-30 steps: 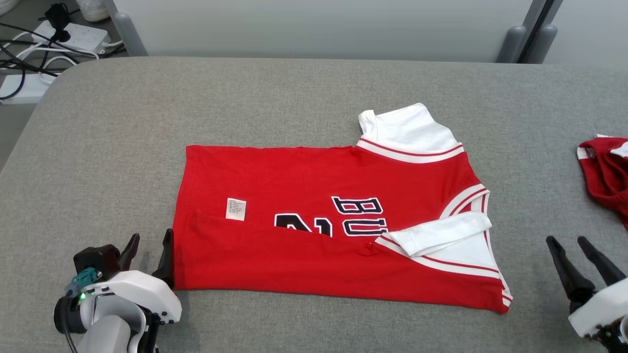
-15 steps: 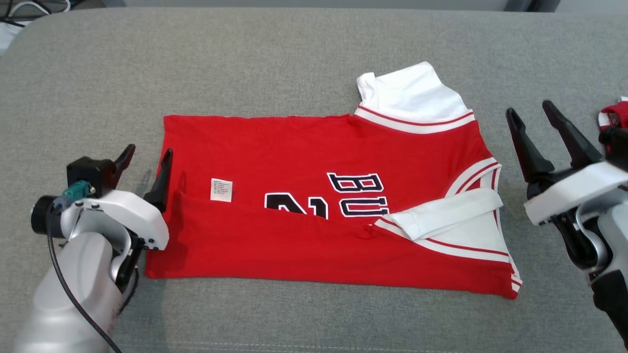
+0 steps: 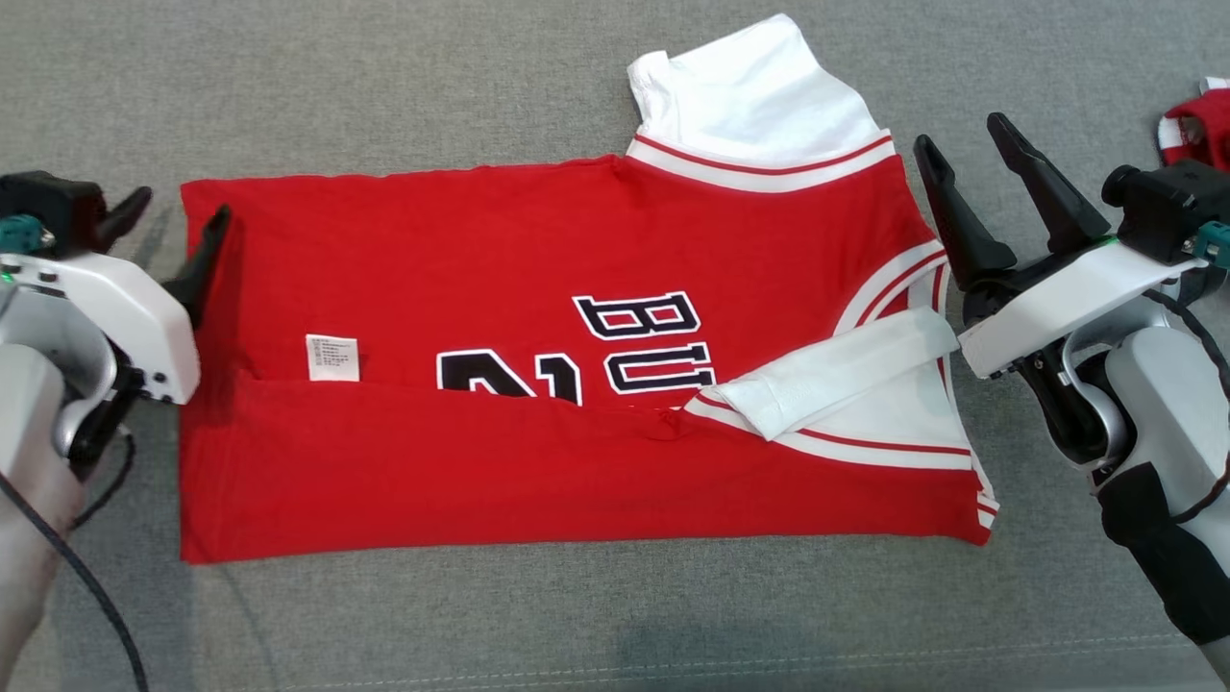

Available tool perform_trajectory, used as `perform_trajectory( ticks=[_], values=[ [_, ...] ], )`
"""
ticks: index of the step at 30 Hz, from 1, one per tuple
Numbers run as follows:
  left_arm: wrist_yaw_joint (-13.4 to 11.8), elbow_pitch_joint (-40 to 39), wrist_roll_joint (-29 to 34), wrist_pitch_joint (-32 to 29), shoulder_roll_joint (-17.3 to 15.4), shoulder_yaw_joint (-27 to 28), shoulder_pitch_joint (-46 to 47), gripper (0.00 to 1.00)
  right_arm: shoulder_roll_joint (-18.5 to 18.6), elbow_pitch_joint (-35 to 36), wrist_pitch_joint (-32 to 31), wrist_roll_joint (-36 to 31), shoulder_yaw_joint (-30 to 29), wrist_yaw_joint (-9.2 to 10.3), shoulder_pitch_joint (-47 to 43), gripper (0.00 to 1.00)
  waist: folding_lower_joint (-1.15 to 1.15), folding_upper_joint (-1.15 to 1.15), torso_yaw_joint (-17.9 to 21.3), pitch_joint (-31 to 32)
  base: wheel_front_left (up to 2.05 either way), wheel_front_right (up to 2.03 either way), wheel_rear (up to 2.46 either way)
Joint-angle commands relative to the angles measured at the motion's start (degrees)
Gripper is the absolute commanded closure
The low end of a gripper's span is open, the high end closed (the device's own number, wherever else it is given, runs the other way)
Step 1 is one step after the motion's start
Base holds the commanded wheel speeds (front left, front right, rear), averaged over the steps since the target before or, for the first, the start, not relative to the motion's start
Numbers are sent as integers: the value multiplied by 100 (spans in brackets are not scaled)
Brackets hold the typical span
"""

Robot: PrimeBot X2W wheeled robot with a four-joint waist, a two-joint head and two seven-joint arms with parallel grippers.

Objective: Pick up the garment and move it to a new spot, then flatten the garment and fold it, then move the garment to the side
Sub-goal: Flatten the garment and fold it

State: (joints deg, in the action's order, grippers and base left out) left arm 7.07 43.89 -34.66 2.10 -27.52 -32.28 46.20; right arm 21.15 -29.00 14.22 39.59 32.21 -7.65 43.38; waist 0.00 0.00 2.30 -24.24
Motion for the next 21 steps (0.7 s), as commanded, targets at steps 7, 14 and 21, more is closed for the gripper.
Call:
perform_trajectory(
  ticks=[7,14,21],
  values=[
    [41,-216,-831,-264,-938,-289,599,0,-103,169,76,53,-14,16,109,0,0,0,286,-376,0,0,0],
    [41,-348,-1347,-363,-1264,-585,672,0,-147,266,77,5,-68,16,151,0,0,0,361,-536,0,0,0],
    [41,-687,-2098,-397,-1381,-892,560,6,-136,271,77,-21,-119,16,133,0,0,0,282,-554,0,0,0]
  ],
)
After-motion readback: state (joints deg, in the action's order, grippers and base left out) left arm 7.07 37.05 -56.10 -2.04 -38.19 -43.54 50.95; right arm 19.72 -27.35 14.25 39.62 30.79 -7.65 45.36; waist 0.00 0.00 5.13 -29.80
